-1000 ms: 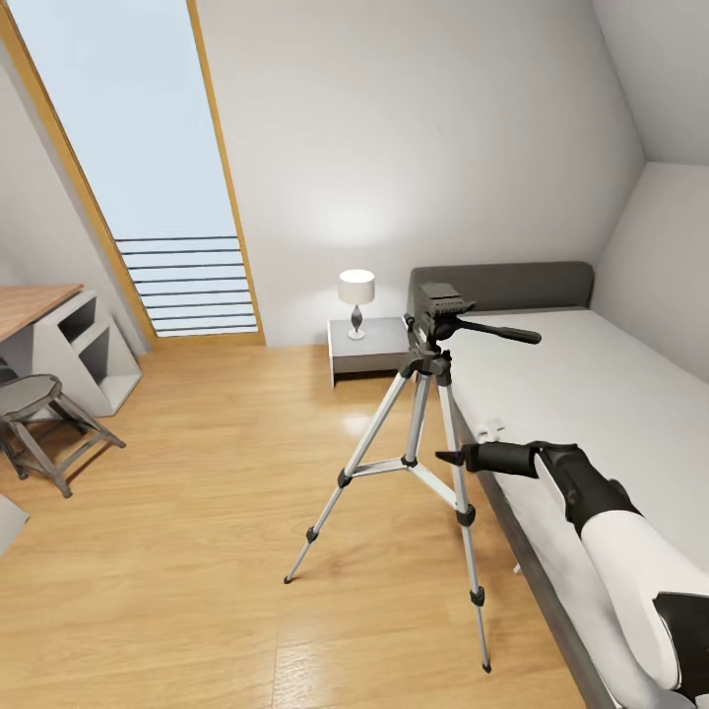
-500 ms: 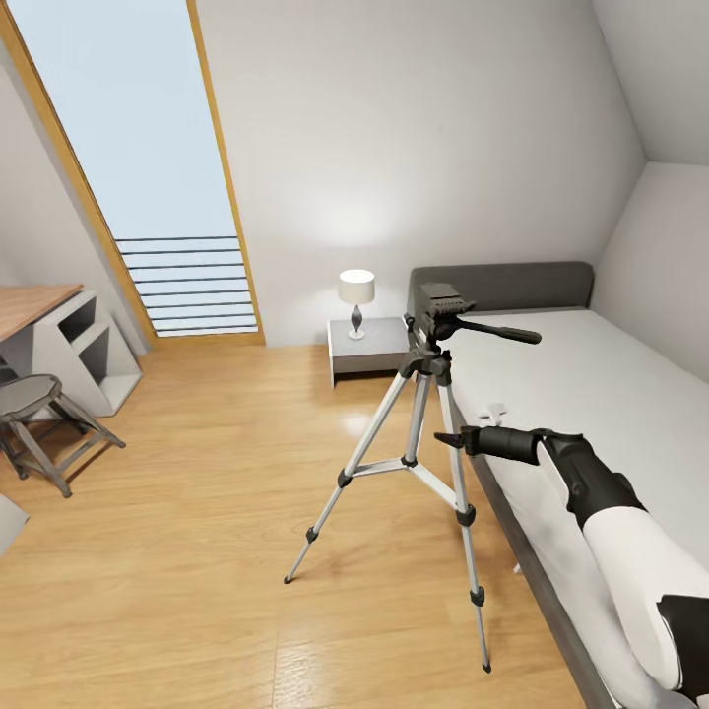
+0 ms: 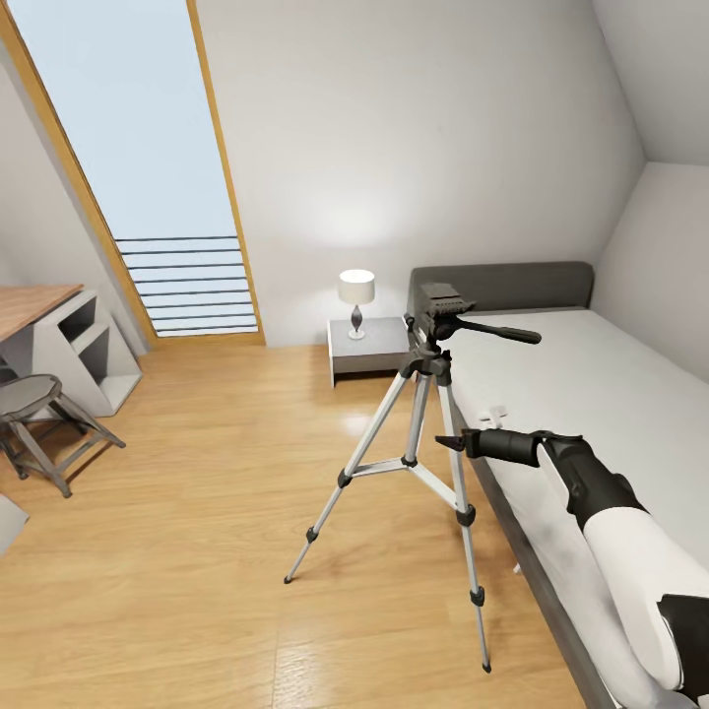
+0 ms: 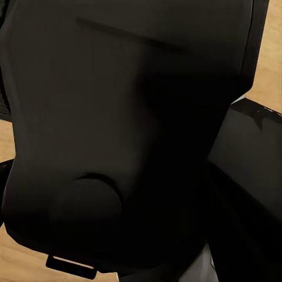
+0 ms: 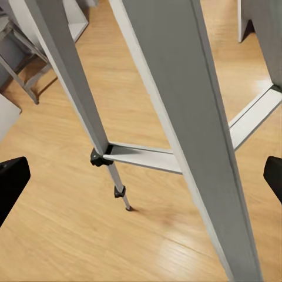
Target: Attach the digital camera to the camera tripod in the bedroom.
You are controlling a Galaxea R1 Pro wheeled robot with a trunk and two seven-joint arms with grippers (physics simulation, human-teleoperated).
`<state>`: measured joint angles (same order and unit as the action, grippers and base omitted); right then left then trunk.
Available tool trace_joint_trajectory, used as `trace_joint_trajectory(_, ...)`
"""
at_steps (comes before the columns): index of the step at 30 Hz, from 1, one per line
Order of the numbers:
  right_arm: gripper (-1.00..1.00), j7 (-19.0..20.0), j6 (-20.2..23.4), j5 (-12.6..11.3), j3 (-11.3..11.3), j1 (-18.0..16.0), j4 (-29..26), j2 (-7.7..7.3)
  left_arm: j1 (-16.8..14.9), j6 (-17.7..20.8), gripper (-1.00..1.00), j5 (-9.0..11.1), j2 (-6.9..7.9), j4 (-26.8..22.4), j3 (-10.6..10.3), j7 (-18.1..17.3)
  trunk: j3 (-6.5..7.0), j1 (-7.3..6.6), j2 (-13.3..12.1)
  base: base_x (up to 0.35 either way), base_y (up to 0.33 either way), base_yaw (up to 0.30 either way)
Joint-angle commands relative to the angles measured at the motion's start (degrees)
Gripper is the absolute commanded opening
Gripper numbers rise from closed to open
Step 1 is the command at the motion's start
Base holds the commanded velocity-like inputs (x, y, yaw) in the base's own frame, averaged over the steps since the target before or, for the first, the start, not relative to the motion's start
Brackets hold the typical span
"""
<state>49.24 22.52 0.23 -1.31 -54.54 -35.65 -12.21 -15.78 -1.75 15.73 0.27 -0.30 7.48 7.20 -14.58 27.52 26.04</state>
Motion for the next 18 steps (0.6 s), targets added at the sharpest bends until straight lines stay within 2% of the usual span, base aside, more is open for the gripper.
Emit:
trace_joint_trajectory(1, 1.0, 0.2, 0.4, 0.0, -0.1, 0.0, 0.0, 0.01, 0.0, -0.2, -1.0, 0.0, -0.01, 0.0, 0.4, 0.0, -0.1, 0.03, 0.1, 0.0, 0.0, 0.0)
trace_joint_trajectory(10, 1.0, 0.2, 0.4, 0.2, -0.1, 0.0, 0.0, 0.0, 0.0, -0.2, -1.0, -0.1, -0.01, 0.0, 0.4, 0.0, -0.1, 0.03, 0.1, 0.0, -0.01, 0.0)
trace_joint_trajectory(18, 1.0, -0.5, 1.0, 1.1, -0.2, 0.0, 0.1, 0.0, 0.0, -0.2, -1.0, -0.3, -0.01, 0.0, 0.4, 0.0, -0.1, 0.03, 0.1, 0.0, -0.142, 0.0)
